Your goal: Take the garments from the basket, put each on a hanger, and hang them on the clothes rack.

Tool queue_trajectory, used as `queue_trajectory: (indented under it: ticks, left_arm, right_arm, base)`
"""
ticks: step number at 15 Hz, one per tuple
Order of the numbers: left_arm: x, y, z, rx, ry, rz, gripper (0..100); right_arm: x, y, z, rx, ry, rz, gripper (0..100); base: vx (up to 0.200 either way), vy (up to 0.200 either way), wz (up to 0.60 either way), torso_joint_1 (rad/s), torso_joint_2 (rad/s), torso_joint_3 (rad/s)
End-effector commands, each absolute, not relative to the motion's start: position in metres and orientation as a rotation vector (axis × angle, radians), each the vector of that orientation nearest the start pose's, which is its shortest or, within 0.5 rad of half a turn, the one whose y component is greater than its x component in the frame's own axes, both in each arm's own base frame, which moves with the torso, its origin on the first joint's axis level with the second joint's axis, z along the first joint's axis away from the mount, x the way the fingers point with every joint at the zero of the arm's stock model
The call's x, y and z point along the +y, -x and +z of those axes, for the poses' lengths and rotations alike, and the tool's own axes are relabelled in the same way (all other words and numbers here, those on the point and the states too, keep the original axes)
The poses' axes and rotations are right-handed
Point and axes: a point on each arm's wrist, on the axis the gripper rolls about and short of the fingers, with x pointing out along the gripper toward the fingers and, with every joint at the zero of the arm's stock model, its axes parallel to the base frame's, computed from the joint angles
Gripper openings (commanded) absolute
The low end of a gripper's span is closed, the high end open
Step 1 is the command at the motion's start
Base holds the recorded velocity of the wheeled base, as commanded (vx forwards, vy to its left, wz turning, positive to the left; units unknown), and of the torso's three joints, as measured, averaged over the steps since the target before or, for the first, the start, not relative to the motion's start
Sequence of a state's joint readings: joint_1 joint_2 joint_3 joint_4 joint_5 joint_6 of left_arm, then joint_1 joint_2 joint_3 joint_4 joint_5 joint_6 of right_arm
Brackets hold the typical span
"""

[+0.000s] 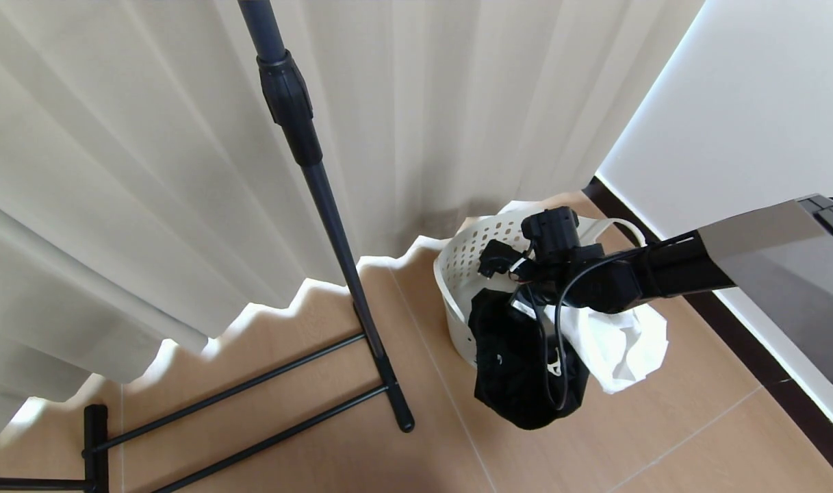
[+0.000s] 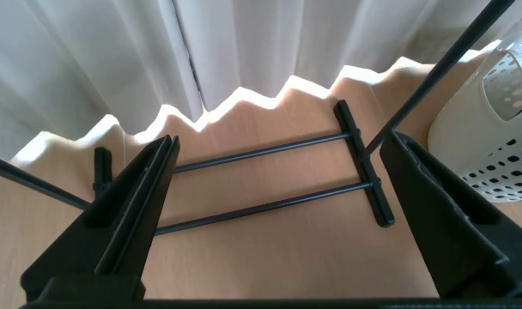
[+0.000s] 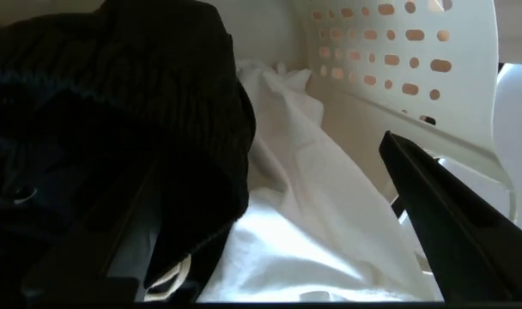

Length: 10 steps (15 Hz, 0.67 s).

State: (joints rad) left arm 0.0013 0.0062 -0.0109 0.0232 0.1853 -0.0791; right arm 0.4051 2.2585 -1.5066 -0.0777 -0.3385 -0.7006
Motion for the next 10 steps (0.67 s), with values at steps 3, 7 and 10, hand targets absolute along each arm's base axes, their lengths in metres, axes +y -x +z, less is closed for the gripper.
queue_trajectory:
  ticks: [3, 7, 10]
  left_arm:
    - [0.004, 0.024, 0.076, 0.011, 0.078, 0.188, 100]
    - [0.004, 0.024, 0.077, 0.009, 0.078, 0.188, 100]
    - [0.004, 0.024, 0.076, 0.011, 0.078, 0.188, 100]
  right_arm:
    - [0.172, -0.421, 0.090, 0.611, 0.913, 0.293, 0]
    - [0.162, -0.403, 0.110, 0.614, 0.726, 0.274, 0]
    - [0.152, -0.331, 0.173, 0.543, 0.486, 0.299, 0]
  base:
    - [0.000, 0.000, 0.00, 0.000, 0.00, 0.000]
    - [0.000, 0.000, 0.00, 0.000, 0.00, 0.000]
    - [0.000, 0.000, 0.00, 0.000, 0.00, 0.000]
